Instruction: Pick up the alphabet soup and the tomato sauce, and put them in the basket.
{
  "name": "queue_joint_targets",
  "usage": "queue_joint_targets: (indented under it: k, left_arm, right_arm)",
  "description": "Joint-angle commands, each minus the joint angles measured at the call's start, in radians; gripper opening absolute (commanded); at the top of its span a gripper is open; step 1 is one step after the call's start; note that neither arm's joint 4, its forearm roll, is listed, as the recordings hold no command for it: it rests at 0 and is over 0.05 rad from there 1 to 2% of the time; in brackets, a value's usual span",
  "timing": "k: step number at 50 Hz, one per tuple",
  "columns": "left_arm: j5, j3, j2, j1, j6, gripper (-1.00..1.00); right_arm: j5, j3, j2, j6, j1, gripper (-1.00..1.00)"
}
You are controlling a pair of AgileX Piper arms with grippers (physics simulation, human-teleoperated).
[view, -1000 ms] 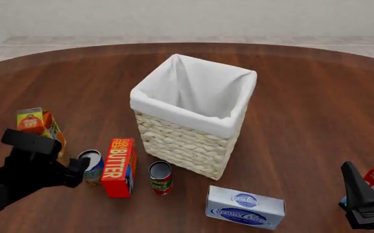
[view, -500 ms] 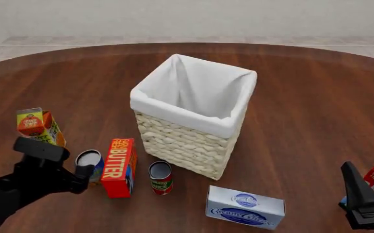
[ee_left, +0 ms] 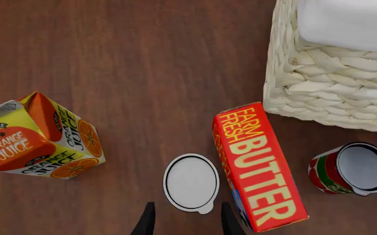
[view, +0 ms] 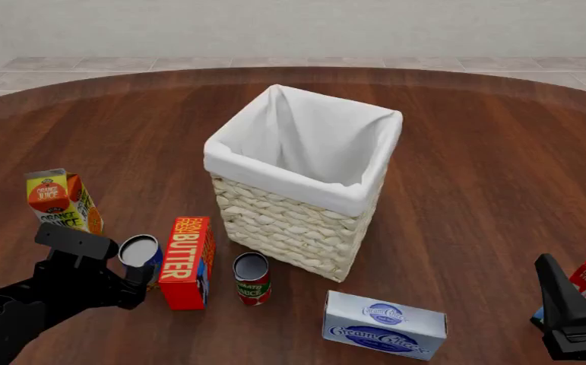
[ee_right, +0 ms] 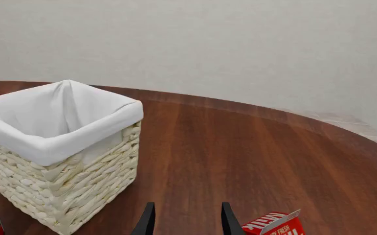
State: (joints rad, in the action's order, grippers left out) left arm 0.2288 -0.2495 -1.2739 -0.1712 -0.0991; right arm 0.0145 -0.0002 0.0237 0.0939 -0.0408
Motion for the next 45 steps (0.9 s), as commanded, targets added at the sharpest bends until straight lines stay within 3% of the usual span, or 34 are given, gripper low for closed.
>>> queue_joint_targets:
  k: [1,45]
  left_arm:
    - [0.046,0.004,-0.053,0.002,-0.001,1.00]
    - [0.087,-0.018,-0.127,-0.001,-0.016,1.00]
  right_arm:
    - [-0.001,0.000,-0.002,-0.001,0.000,1.00]
    - [-0.018,0.000,-0.020,-0.002,0.003,1.00]
